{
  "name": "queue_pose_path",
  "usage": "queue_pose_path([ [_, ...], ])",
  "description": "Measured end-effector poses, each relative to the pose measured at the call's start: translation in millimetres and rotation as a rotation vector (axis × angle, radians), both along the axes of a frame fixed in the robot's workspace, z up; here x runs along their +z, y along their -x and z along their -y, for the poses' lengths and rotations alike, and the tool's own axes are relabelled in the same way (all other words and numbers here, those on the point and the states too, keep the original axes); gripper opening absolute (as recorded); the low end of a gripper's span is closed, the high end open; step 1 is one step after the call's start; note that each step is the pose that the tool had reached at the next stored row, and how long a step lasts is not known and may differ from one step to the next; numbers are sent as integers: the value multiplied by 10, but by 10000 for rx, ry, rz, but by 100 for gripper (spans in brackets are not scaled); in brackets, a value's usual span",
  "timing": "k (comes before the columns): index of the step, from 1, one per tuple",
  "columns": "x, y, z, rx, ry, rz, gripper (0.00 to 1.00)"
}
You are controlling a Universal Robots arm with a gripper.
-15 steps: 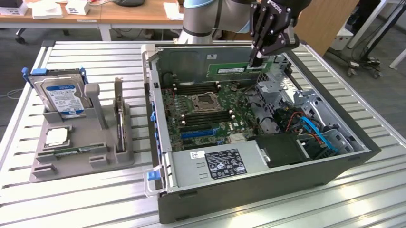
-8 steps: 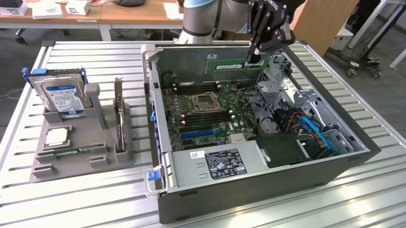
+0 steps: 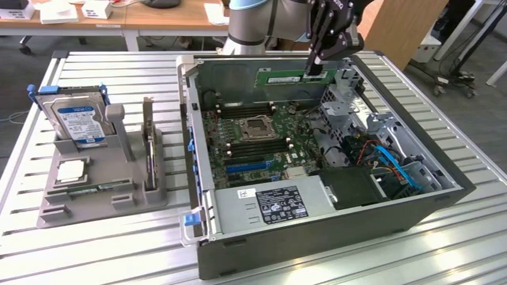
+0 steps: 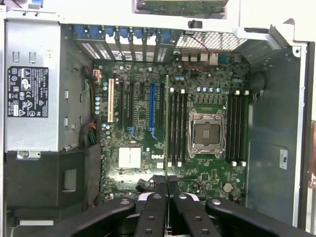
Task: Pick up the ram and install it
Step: 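Pick up the ram and move it above insertion slot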
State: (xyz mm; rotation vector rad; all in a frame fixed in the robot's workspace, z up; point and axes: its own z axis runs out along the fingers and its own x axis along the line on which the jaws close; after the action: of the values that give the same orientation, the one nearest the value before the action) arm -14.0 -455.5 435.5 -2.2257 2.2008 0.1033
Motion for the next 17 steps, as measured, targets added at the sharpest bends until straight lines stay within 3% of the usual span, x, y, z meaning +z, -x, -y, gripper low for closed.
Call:
queue_pose_path([
  [12, -3, 0, -149, -73, -1, 0, 11],
  [17, -3, 0, -155, -78, -1, 0, 11],
])
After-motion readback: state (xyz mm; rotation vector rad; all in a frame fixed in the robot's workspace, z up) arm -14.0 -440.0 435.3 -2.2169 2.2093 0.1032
